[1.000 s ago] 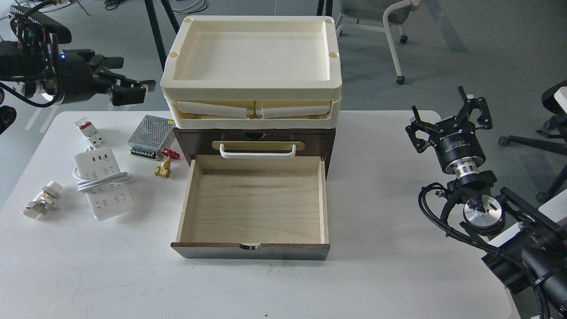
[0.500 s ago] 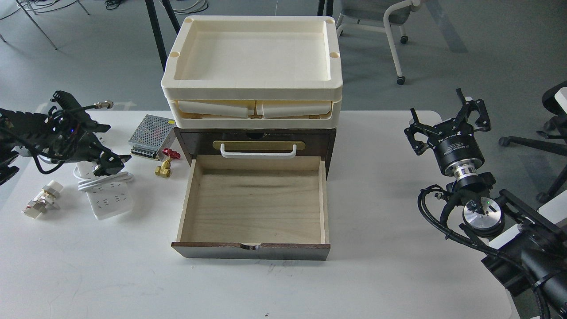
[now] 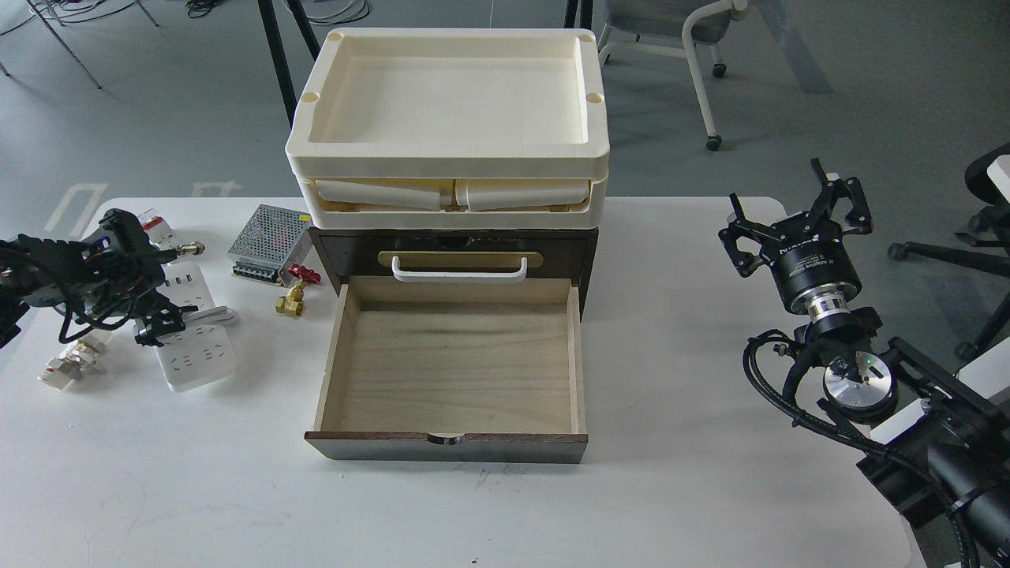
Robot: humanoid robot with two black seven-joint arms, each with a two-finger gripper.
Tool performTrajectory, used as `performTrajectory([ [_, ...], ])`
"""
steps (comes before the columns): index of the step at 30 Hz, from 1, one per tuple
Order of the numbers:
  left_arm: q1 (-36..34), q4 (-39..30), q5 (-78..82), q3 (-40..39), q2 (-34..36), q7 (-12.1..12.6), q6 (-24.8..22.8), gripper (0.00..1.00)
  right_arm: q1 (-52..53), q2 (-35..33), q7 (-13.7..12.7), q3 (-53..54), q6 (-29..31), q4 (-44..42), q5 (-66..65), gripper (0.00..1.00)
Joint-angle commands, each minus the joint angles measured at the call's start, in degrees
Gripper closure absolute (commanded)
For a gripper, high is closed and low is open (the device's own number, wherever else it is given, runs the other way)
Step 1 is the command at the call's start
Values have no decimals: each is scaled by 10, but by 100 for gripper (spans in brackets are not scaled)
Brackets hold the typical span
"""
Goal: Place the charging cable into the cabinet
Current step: 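Lower the left gripper onto the white power strip with coiled cable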
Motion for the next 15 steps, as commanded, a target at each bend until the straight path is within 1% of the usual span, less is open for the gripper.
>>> performTrajectory([
  [1,-5,1,0,-4,-1,0,2,20,0,0,0,-2,0,0,-2,0],
  [8,-40,-3,-55,-3,1,0,-7,20,0,0,0,-3,-1,0,-2,0],
  [10,-46,-12,-55,-3,4,0,-17,20,0,0,0,-4,-1,0,-3,0],
  [12,-51,-44,-55,-4,12,0,-40,20,0,0,-1,-4,-1,0,-3,0],
  [14,-55,-106,-56,-6,40,0,-76,20,0,0,-1,-4,-1,0,-3,0],
  [15,-59,-151,-57,-8,63,0,-98,20,0,0,0,-4,-1,0,-3,0],
])
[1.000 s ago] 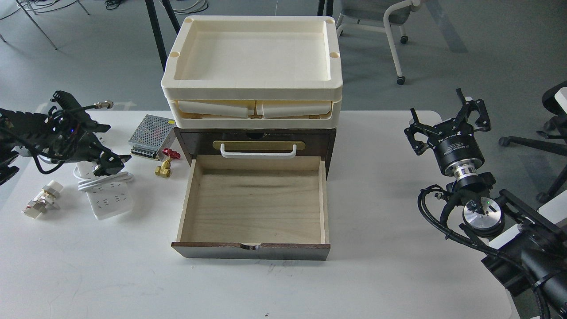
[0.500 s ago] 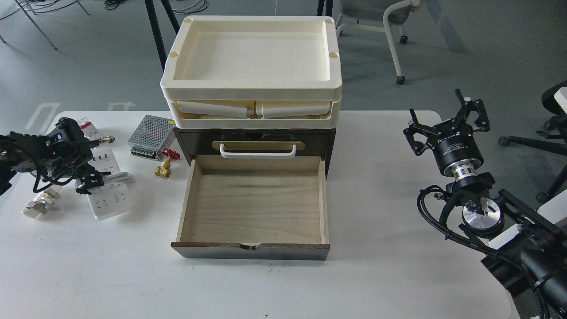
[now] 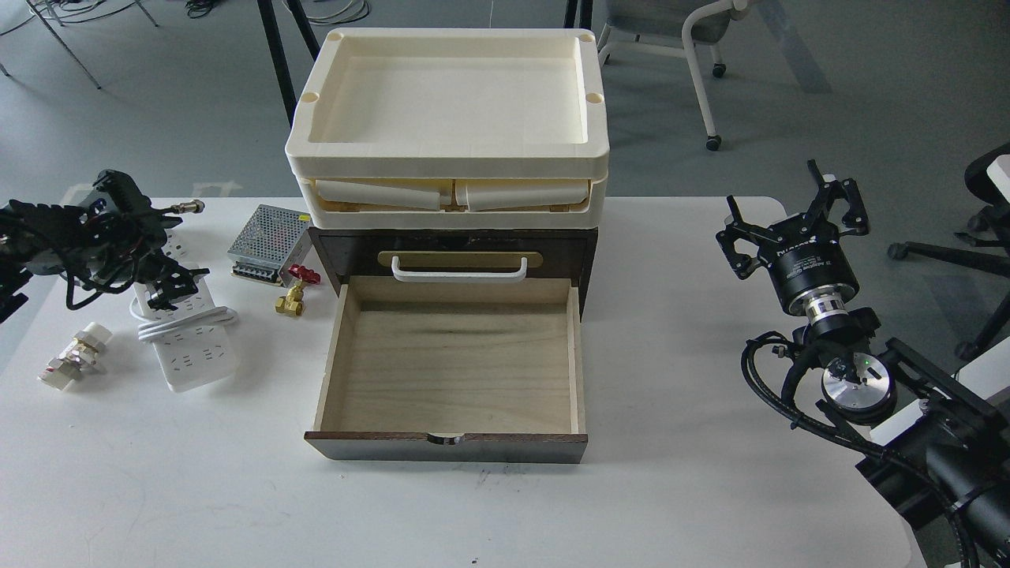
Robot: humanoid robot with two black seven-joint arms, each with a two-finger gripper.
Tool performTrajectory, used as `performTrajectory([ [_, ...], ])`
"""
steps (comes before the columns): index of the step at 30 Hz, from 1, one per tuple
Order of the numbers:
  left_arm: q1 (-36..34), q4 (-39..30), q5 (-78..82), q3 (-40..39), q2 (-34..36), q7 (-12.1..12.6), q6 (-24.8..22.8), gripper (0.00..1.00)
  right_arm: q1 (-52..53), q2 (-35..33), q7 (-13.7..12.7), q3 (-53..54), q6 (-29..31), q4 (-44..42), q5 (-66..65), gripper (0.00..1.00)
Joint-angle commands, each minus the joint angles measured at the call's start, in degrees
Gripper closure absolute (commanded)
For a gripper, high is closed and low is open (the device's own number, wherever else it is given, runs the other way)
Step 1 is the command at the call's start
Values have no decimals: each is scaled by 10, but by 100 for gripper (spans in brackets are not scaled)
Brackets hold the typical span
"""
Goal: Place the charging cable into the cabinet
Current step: 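Lower the left gripper onto the white power strip with coiled cable, then close the left gripper on the power strip and lift it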
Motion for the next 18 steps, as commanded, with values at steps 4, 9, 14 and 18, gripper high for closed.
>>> performTrajectory([
  [4,-28,-227,2,-35,96,0,-117,19,0,0,0,0,0,-1,-1,0],
  [9,-23,-217,27,-33,97,0,-121,18,1,0,0,0,0,0,-1,0],
  [14,-14,-159,46,-33,78,0,-90,19,1,0,0,0,1,0,-1,0],
  [18,10,-63,47,-32,19,0,-54,20,1,0,0,0,1,0,-1,0],
])
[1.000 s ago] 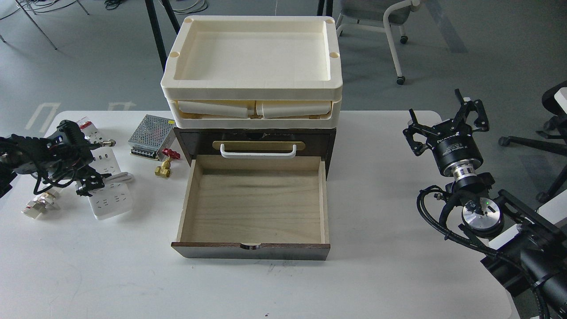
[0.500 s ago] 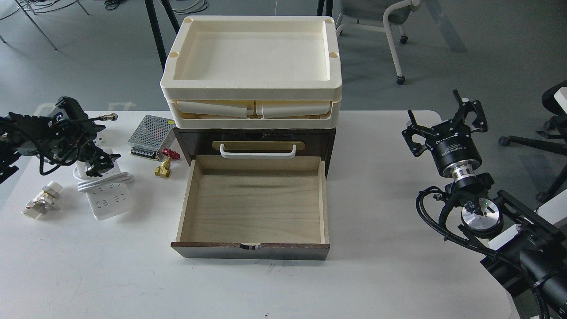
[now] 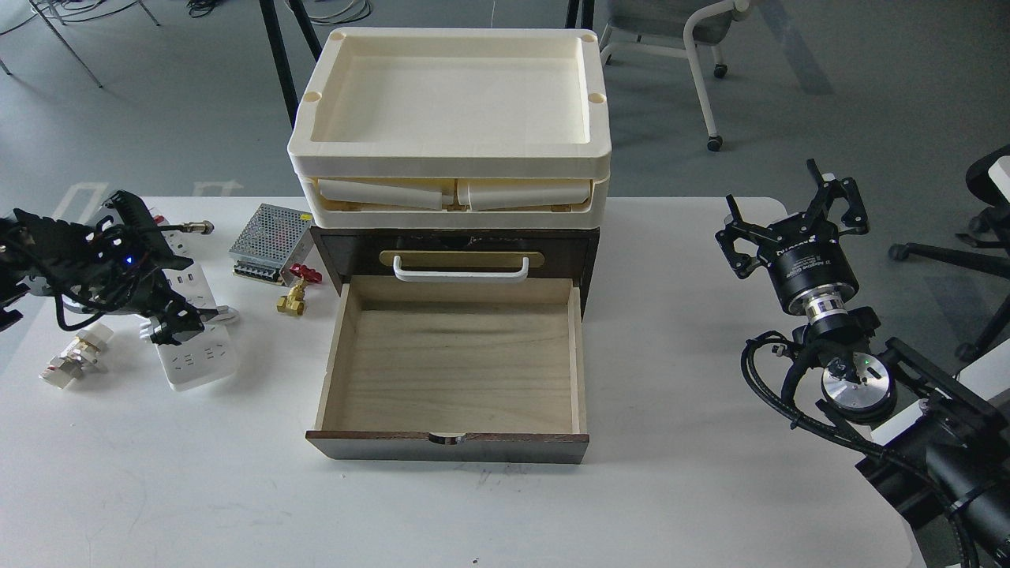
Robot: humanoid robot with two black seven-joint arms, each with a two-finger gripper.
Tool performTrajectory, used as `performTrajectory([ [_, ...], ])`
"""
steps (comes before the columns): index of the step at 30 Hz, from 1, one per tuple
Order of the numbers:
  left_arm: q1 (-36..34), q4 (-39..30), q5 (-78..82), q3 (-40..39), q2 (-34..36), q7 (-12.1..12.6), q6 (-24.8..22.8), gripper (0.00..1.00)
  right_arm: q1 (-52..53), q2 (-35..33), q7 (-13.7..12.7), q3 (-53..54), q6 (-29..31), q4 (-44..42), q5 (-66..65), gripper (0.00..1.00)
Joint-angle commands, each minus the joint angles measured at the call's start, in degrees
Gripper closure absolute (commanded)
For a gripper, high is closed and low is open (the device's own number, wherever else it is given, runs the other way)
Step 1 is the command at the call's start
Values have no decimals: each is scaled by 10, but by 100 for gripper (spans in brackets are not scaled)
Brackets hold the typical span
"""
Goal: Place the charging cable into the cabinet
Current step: 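Close the left gripper on the power strip and lift it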
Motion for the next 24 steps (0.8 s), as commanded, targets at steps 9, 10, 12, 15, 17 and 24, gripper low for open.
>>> performTrajectory([
  [9,41,93,0,2,-66,0,40,21,-1,0,-1,0,0,0,0,0],
  [10,41,93,1,3,-65,0,39,21,-1,0,-1,0,0,0,0,0],
  [12,42,99,5,4,-65,0,39,21,-1,0,0,0,0,0,0,0],
  [15,45,106,9,39,-65,0,40,24,-1,0,0,0,0,0,0,0],
  [17,46,118,9,63,-66,0,47,31,0,0,0,0,0,0,0,0],
  [24,48,171,9,71,-74,0,87,66,-1,0,0,-1,0,0,0,0],
])
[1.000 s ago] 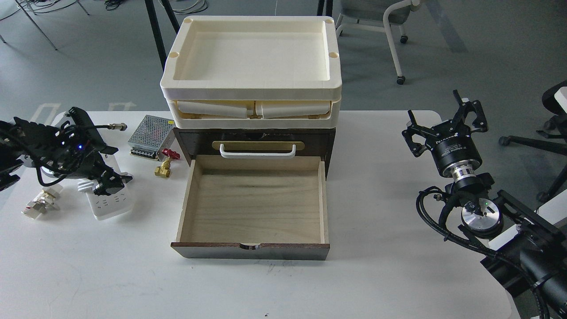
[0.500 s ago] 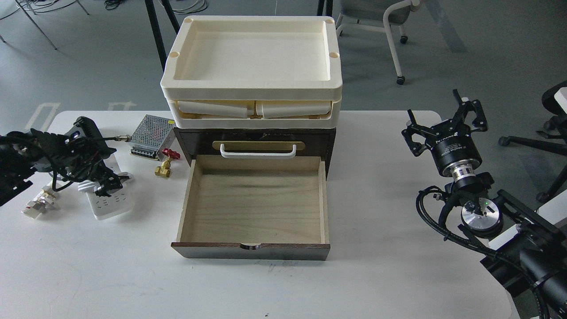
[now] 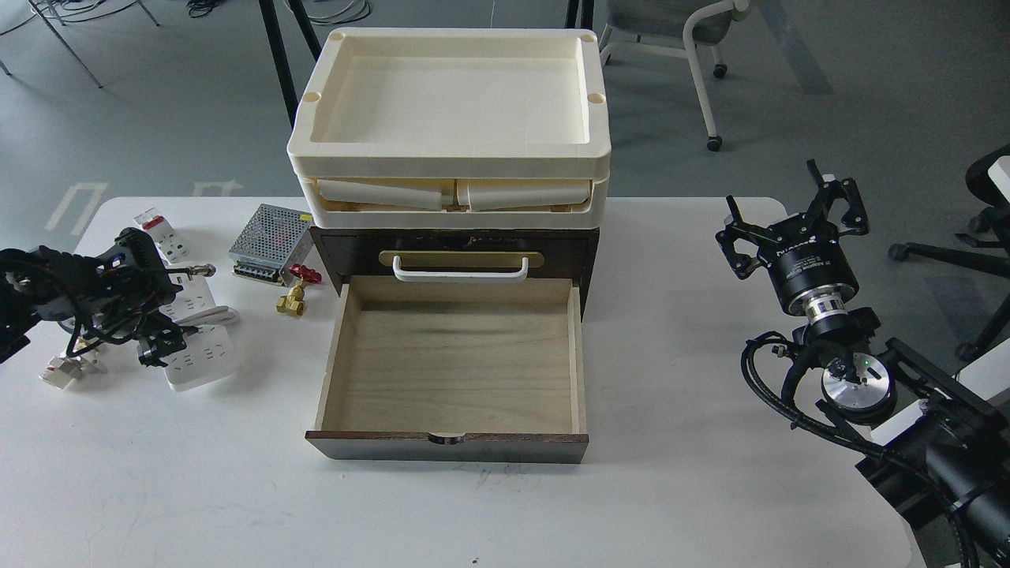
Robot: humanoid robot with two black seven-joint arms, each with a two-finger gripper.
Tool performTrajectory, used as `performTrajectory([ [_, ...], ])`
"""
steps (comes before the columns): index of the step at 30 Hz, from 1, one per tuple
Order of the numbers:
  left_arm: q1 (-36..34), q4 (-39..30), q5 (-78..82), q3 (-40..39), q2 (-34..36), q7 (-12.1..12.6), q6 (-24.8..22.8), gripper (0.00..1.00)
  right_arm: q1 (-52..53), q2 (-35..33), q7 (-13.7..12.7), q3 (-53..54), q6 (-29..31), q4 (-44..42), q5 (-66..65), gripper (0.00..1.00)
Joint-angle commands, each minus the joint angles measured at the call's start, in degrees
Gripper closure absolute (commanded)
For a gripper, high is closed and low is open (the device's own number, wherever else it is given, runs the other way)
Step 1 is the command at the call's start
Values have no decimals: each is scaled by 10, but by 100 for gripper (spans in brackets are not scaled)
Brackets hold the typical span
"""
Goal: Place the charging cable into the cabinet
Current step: 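Close the left gripper on the power strip and lift it, then carry the power strip up and over toward the open drawer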
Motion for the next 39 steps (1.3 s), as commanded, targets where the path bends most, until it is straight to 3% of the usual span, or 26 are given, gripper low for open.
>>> performTrajectory([
  [1,1,20,0,2,-2,0,6,68,0,0,0,0,-1,0,0,0],
  [9,19,21,0,2,-8,0,7,73,1,0,0,0,-1,0,0,0],
  [16,15,21,0,2,-6,0,11,93,0,0,0,-1,-1,0,0,0],
  [24,-2,18,0,-5,16,0,26,94,0,0,0,-1,-1,0,0,0],
  [32,-17,16,-57,-8,111,0,84,94,0,0,0,-1,-1,0,-2,0],
  [39,-38,15,-71,-13,195,0,195,94,1,0,0,-1,-1,0,-13,0],
])
